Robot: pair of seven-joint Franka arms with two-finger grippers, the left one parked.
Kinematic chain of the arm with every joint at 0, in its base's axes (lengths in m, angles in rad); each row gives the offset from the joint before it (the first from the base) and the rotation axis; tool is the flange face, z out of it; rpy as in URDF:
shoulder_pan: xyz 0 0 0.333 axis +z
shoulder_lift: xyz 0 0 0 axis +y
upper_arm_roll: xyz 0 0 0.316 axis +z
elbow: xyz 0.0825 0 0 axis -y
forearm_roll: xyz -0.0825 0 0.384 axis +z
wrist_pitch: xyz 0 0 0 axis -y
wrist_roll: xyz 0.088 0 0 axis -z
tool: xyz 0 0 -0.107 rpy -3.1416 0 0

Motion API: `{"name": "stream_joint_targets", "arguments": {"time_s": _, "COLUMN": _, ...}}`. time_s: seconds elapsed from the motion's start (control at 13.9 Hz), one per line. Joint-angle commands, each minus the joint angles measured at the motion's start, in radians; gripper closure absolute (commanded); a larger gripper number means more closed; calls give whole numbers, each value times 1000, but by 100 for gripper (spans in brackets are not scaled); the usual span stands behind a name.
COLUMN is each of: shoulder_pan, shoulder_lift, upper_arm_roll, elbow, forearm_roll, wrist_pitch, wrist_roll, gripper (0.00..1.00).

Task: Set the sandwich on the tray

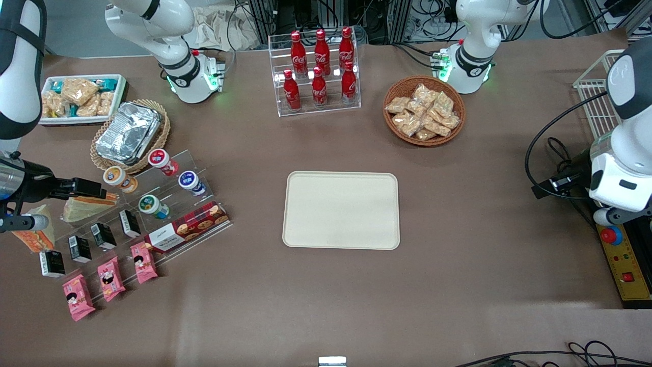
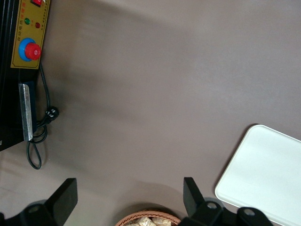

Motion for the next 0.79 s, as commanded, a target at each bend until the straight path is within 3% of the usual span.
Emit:
{"name": "stream_joint_targets", "arguments": {"time_s": 0.0, "shoulder_pan": -9, "shoulder_lift": -3, "upper_arm_roll": 2, "elbow": 7, "forearm_roll": 0, "wrist_pitch": 15, "wrist_roll": -12, "gripper": 2}}
{"name": "stream_joint_targets", "arguments": {"time_s": 0.58, "shoulder_pan": -45, "shoulder_lift": 14, "upper_arm_roll": -5, "elbow": -5, "forearm_roll": 0, "wrist_pitch": 40, "wrist_roll": -15, "gripper": 2}}
{"name": "stream_joint_targets", "arguments": {"time_s": 0.72, "shoulder_pan": -56, "shoulder_lift": 3, "upper_arm_roll": -10, "elbow": -38, "forearm_roll": -44, "wrist_pitch": 41, "wrist_roll": -15, "gripper": 2}}
